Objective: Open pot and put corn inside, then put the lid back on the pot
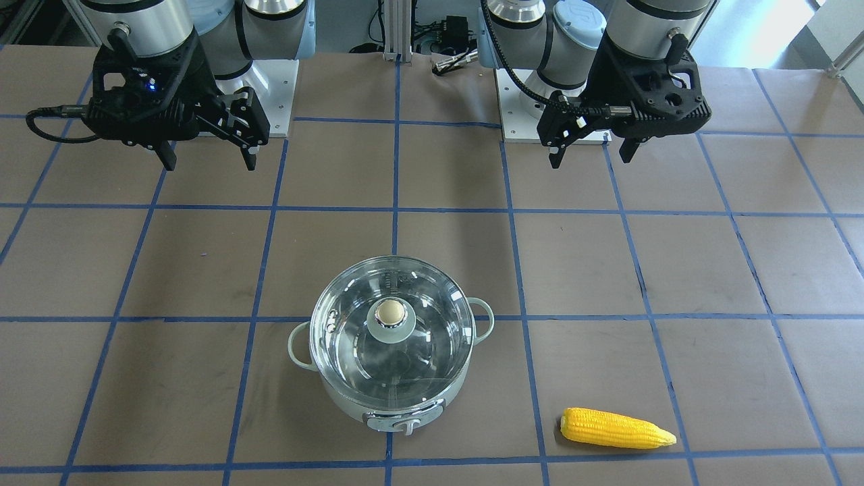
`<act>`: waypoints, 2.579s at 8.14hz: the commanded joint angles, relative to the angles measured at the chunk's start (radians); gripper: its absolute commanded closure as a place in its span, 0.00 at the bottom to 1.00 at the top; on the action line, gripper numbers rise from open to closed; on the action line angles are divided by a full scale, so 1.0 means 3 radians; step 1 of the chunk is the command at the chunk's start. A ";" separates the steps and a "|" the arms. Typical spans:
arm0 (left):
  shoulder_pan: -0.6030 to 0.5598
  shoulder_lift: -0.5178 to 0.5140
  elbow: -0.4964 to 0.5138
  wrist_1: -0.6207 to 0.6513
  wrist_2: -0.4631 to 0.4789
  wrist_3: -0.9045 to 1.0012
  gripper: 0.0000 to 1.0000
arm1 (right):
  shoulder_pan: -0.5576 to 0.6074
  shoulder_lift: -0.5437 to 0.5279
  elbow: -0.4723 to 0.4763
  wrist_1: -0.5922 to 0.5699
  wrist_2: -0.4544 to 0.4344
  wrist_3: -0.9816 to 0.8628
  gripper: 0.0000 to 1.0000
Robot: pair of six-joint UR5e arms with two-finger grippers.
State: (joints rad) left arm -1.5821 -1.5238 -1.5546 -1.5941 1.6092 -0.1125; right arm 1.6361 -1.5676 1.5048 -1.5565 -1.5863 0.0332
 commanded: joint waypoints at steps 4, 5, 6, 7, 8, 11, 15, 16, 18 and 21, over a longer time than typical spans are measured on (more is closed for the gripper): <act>0.0027 -0.0023 0.0002 0.0037 -0.0005 0.0856 0.00 | 0.0002 0.0000 0.0021 -0.0002 0.0021 -0.0014 0.00; 0.0068 -0.0049 0.0002 0.0052 0.0020 0.1342 0.00 | 0.0002 0.0000 0.0021 -0.0002 0.0011 -0.0014 0.00; 0.0089 -0.0090 0.0012 0.0103 0.0035 0.1473 0.00 | 0.0002 -0.0006 0.0021 0.0003 0.0011 -0.0014 0.00; 0.0190 -0.0126 0.0007 0.0139 0.0025 0.1682 0.00 | 0.0002 -0.0006 0.0021 -0.0002 0.0016 -0.0014 0.00; 0.0318 -0.0202 0.0002 0.0342 0.0025 0.2175 0.00 | 0.0002 -0.0006 0.0021 0.0003 0.0011 -0.0014 0.00; 0.0636 -0.0503 0.0002 0.0813 0.0020 0.3287 0.00 | 0.0002 -0.0006 0.0021 -0.0002 0.0016 -0.0014 0.00; 0.0641 -0.0943 -0.0003 0.1420 -0.0016 0.4176 0.00 | 0.0007 -0.0006 0.0021 -0.0007 0.0021 -0.0014 0.00; 0.0641 -0.1071 -0.0003 0.1504 -0.0016 0.4351 0.00 | 0.0007 -0.0006 0.0021 -0.0002 0.0021 -0.0014 0.00; 0.0646 -0.1255 -0.0008 0.1702 -0.0102 0.4572 0.00 | 0.0007 -0.0006 0.0021 -0.0002 0.0021 -0.0014 0.00; 0.0646 -0.1582 0.0002 0.2122 -0.0393 0.5067 0.00 | 0.0007 -0.0006 0.0021 -0.0007 0.0021 -0.0014 0.00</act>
State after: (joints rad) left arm -1.3885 -1.9409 -1.5553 -1.0314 1.5436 1.3219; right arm 1.6383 -1.5693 1.5110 -1.5577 -1.5800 0.0291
